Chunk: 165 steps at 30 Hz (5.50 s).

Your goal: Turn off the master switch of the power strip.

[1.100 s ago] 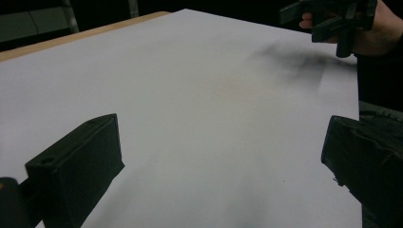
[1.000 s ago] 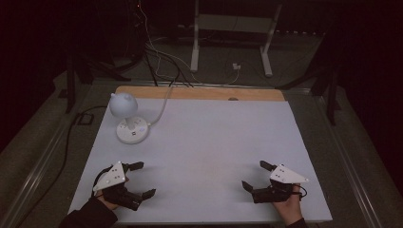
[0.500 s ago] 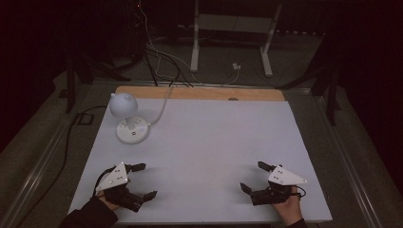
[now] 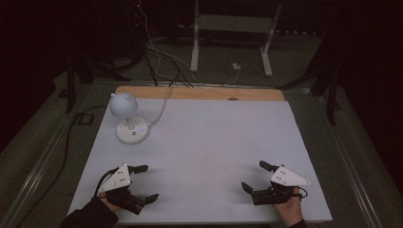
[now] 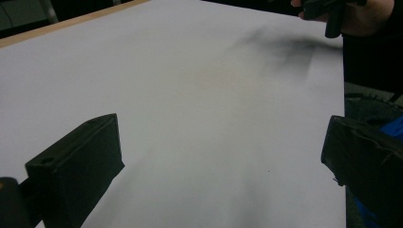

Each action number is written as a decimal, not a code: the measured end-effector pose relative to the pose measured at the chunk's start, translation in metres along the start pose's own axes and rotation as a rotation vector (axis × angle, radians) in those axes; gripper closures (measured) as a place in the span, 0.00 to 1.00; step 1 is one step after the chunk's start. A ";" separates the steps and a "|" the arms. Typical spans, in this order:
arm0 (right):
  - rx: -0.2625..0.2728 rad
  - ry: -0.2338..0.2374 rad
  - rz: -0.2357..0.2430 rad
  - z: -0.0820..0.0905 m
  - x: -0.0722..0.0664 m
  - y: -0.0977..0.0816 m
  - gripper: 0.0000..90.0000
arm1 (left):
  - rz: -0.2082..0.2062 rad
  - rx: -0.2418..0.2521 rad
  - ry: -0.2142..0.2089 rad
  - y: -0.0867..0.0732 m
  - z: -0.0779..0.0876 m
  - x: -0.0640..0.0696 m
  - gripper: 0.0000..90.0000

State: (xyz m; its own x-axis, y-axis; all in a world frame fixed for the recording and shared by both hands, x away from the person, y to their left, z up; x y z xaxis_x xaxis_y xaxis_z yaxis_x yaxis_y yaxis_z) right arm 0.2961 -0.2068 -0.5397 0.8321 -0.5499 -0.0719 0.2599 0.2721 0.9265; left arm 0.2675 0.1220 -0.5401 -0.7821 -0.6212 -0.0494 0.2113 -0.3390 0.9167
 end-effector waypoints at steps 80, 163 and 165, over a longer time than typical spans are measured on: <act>0.065 0.029 -0.022 0.006 -0.007 0.010 0.00 | 0.141 0.010 0.442 0.075 -0.025 -0.093 0.01; 0.062 0.043 -0.025 0.006 -0.009 0.008 0.00 | 0.216 -0.217 0.818 0.006 -0.077 -0.185 1.00; 0.060 0.044 -0.025 0.005 -0.009 0.008 0.00 | 0.214 -0.223 0.825 0.004 -0.078 -0.187 1.00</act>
State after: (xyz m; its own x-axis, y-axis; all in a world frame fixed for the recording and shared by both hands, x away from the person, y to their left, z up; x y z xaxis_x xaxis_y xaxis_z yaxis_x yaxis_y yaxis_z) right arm 0.2879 -0.2039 -0.5301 0.8466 -0.5206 -0.1103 0.2524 0.2104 0.9445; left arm 0.4601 0.1819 -0.5579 -0.0584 -0.9702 -0.2351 0.4814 -0.2336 0.8448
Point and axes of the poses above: each handheld gripper's, and its own axes: z roughly backward along the jaws, y roughly out of its top, x roughly to its right, the point moved 10 cm from there along -z, roughly forward along the jaws, and after that the axes turned 12 degrees about y, right-handed, at the moved point
